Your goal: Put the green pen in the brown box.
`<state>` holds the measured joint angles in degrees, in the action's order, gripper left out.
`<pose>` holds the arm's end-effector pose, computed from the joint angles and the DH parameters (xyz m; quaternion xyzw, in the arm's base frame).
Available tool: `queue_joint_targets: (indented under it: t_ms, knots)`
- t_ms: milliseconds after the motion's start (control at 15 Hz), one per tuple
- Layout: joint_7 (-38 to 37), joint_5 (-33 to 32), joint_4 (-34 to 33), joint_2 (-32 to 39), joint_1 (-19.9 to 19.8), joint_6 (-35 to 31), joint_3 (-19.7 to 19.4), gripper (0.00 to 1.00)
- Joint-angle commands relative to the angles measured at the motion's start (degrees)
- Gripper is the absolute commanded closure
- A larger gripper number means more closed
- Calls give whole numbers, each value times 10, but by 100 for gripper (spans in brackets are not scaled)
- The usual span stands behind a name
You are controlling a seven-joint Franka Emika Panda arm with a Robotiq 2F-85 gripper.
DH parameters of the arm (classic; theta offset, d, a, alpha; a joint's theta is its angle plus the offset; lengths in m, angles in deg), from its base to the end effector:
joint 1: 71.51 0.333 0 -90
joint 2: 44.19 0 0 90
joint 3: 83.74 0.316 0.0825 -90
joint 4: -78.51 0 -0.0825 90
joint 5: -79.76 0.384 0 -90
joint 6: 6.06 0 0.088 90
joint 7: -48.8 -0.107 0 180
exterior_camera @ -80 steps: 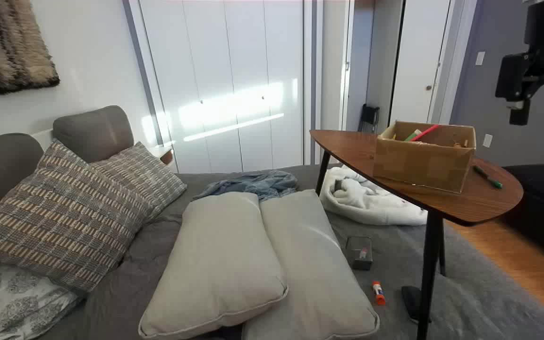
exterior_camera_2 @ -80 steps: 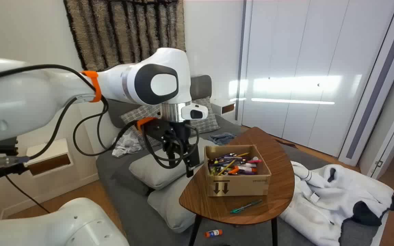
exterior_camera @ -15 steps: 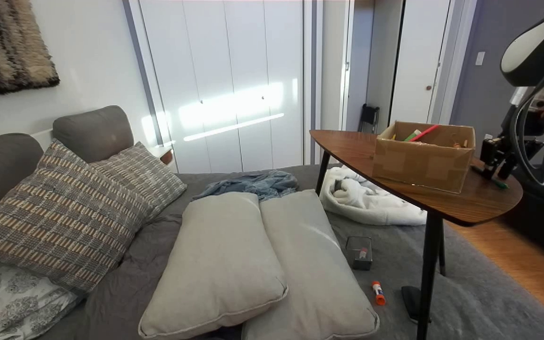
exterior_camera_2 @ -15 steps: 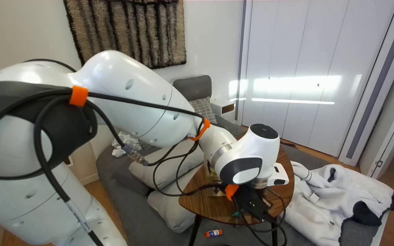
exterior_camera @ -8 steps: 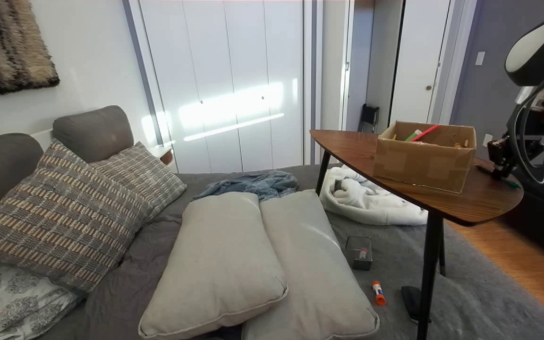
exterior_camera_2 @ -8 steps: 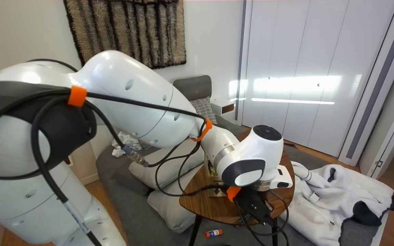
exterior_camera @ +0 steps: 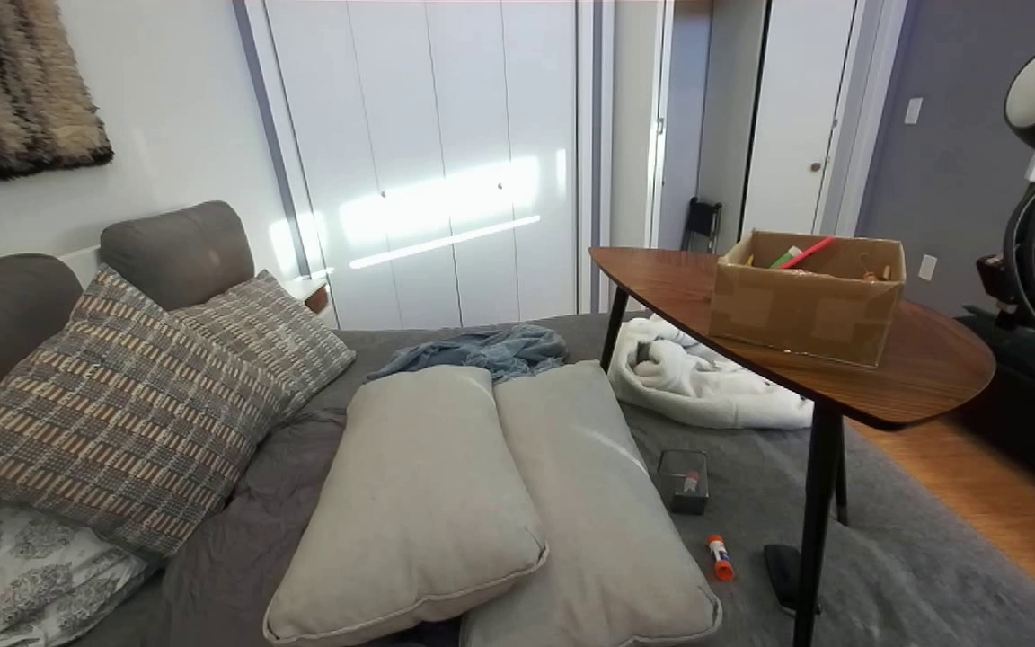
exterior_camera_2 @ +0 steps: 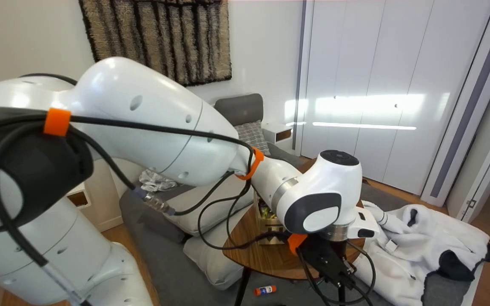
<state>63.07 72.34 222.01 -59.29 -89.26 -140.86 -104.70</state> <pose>0.3504 -0.2822 0.3814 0.9850 -0.1654 0.0436 0.0231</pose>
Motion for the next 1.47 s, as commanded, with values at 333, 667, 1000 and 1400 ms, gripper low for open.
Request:
queue_joint_targets:
  t_ms: [333,667,1000,1400]
  knots:
    - [-35,-76,-23,-173,-32,126,45,97]
    - [-46,-36,-59,-198,16,152,79,97]
    - [-76,47,-94,-160,83,160,94,97]
    - [-96,145,-126,-95,127,134,98,97]
